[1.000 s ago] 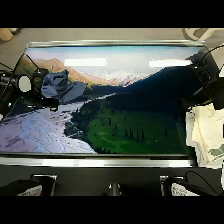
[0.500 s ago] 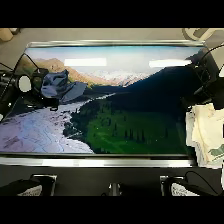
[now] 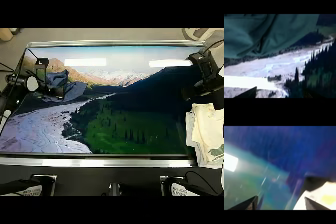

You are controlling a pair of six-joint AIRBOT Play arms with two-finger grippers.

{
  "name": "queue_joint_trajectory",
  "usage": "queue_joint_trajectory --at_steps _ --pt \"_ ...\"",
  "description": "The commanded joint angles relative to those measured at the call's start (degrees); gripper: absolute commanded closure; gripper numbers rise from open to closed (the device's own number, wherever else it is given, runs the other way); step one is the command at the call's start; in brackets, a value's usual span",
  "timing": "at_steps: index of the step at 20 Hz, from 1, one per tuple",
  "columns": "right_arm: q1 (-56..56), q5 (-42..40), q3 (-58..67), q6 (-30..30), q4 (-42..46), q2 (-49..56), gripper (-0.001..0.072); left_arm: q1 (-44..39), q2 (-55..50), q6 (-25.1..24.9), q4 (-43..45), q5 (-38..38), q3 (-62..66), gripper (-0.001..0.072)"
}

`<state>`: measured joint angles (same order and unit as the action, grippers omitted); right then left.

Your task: Fold the shirts.

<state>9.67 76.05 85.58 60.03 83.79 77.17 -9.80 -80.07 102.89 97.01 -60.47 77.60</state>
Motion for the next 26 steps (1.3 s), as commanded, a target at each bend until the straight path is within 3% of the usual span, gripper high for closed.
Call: queue_joint_trajectory --at_steps 1,5,7,9,10,11,12,14,17,19,21,23,26 --pt "-0.1 -7.4 0.0 0.3 -1.7 0.3 0.0079 4.4 -9.0 0.9 0.7 3.8 8.0 0.0014" --pt "-0.1 -6.1 0.0 -0.2 -5.3 2.0 0.0079 11.4 -26.5 2.8 0.5 -12.5 27.5 0.0013" --pt "-0.1 -4.8 0.0 -1.4 -8.2 3.6 0.0075 12.1 -31.0 2.8 -0.9 -13.9 29.3 0.0015" --pt "-0.1 -4.0 -0.1 -1.4 -10.4 4.9 0.0005 11.8 -33.5 2.7 -1.2 -13.6 29.3 0.0032" --pt "-0.1 -4.0 -0.1 -1.4 -11.3 5.0 0.0006 11.7 -34.1 2.6 -1.2 -13.5 29.3 0.0263" --pt "-0.1 -4.1 -0.1 -1.7 -12.3 5.0 0.0033 11.5 -34.0 2.5 -1.2 -13.5 29.4 0.0628" --pt "-0.1 -4.0 -0.1 -3.4 -14.2 4.8 0.0049 11.1 -33.3 1.7 -1.3 -13.5 29.8 0.0677" --pt "-0.1 -4.5 0.0 -7.6 -16.3 3.4 0.0049 9.5 -29.8 -2.0 -1.2 -12.1 31.7 0.0678" --pt "-0.1 -8.4 1.2 -9.3 -15.6 -1.7 0.0049 4.0 -19.0 -8.1 -1.8 -7.7 36.7 0.0678" --pt "-0.1 -12.6 2.0 -9.2 -15.7 -7.4 0.0108 -1.7 -9.5 -11.9 -4.3 -5.0 38.7 0.0678" --pt "-0.1 -14.4 2.6 -9.2 -15.6 -14.1 0.0108 -9.7 0.3 -11.7 -4.4 -2.5 38.7 0.0679" --pt "-0.1 -14.6 2.6 -9.3 -14.7 -21.1 0.0108 -18.1 7.9 -7.7 -3.2 -1.4 38.7 0.0678" --pt "-0.1 -14.6 2.6 -8.3 -12.2 -30.0 0.0108 -27.8 12.5 -5.3 1.3 -1.4 38.3 0.0679"
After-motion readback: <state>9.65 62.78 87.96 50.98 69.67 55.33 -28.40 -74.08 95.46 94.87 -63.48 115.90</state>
